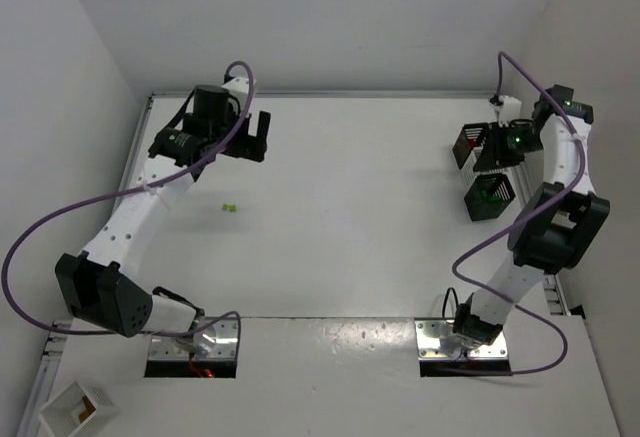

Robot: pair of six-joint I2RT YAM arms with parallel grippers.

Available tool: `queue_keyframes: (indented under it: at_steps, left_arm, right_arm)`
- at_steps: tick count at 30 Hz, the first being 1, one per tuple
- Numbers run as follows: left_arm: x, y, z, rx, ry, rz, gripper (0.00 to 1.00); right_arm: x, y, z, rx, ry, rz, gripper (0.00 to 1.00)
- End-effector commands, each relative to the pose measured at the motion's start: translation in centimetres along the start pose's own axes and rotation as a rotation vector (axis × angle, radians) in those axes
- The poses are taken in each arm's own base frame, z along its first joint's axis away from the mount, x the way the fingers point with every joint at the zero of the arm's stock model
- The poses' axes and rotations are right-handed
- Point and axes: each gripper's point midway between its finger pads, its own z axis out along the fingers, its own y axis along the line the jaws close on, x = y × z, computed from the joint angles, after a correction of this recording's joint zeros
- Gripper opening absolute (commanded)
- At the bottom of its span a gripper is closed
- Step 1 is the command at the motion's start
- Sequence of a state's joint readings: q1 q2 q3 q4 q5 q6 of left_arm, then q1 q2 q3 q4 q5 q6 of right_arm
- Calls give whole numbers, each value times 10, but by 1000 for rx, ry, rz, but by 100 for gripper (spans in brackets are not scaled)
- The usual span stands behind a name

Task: Sort the legos into containers by color

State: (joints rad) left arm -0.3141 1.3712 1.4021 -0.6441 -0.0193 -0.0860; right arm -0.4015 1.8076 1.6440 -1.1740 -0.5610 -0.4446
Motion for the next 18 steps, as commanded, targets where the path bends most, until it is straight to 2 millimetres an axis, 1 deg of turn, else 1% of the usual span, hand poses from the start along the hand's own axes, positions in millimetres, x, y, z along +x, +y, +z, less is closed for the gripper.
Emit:
queue_keyframes:
  at_steps: [1, 3, 5, 6, 7, 9, 10, 11, 13, 14, 15, 17, 18]
  left_arm:
    - [-17, 14, -15, -40, -77, -67, 99]
    - [-12, 12, -11, -24, -66, -57, 99]
    - [-12, 17, -11, -53, -66, -58, 99]
    - [-11, 23, -12, -75, -66, -54, 99]
    - [-11, 23, -12, -75, -66, -54, 99]
    - [-13, 23, -15, -61, -75, -46, 99]
    - [-9, 22, -13, -51, -64, -35, 99]
    - [-9, 22, -13, -51, -64, -35, 99]
    - [-9, 22, -13, -51, -64, -35, 99]
    - [-5, 22, -11, -51, -55, -35, 99]
    - [-7, 22, -14, -51, -64, -35, 99]
    - [-3, 23, -13, -47, -54, -29, 99]
    - [-1, 23, -15, -47, -54, -29, 99]
  right_arm:
    - [-29, -26, -18, 166, -131, -9, 0]
    - [-40, -41, -20, 241, -178, 6, 0]
    - [-41, -53, -21, 308, -181, 34, 0]
    - [-44, -62, -25, 356, -192, 34, 0]
    - [-47, -66, -26, 373, -201, 28, 0]
    - [-45, -75, -20, 390, -184, 36, 0]
    - [-46, -77, -18, 391, -190, 48, 0]
    - [-50, -84, -16, 402, -186, 50, 0]
    - [-51, -90, -11, 402, -173, 81, 0]
    - [-50, -92, -8, 396, -161, 88, 0]
    - [-53, -99, -5, 406, -158, 99, 0]
    - [-55, -100, -2, 412, -151, 94, 0]
    - [-55, -106, -1, 433, -149, 103, 3]
